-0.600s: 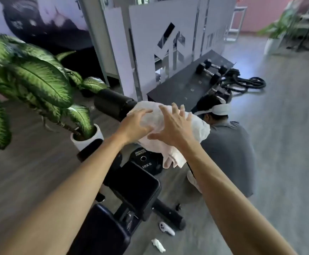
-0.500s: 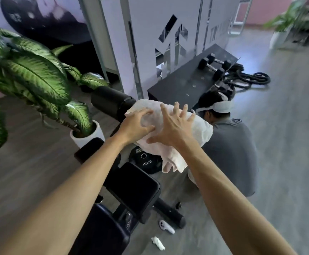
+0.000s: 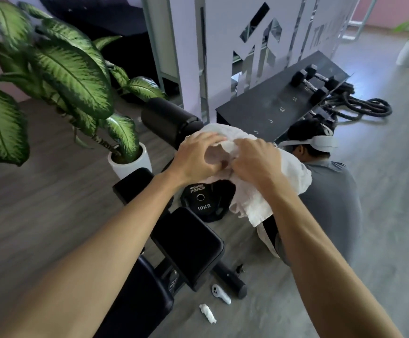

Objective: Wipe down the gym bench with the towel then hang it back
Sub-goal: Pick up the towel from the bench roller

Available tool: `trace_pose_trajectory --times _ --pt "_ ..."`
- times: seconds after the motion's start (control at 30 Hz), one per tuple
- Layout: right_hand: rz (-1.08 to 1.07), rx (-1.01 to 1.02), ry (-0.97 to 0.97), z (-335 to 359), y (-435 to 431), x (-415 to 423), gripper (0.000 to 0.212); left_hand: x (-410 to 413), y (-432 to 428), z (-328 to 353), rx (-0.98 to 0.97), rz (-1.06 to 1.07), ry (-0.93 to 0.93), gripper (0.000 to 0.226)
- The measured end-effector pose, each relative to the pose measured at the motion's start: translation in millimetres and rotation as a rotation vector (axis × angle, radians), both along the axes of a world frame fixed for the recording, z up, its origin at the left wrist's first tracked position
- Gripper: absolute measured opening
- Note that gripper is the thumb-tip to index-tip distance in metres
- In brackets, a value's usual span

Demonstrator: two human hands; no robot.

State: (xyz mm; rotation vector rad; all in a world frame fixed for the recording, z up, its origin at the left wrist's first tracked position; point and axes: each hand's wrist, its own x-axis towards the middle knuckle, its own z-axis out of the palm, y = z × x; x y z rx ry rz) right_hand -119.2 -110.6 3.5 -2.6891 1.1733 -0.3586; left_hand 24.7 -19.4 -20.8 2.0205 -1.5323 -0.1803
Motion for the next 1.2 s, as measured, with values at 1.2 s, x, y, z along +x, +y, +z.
trace_pose_trajectory --times 1.2 --pt "1.240 0.289 0.320 -179.9 826.9 274.6 0.031 93.3 910.0 -166.8 0.172 1.082 0.285 0.073"
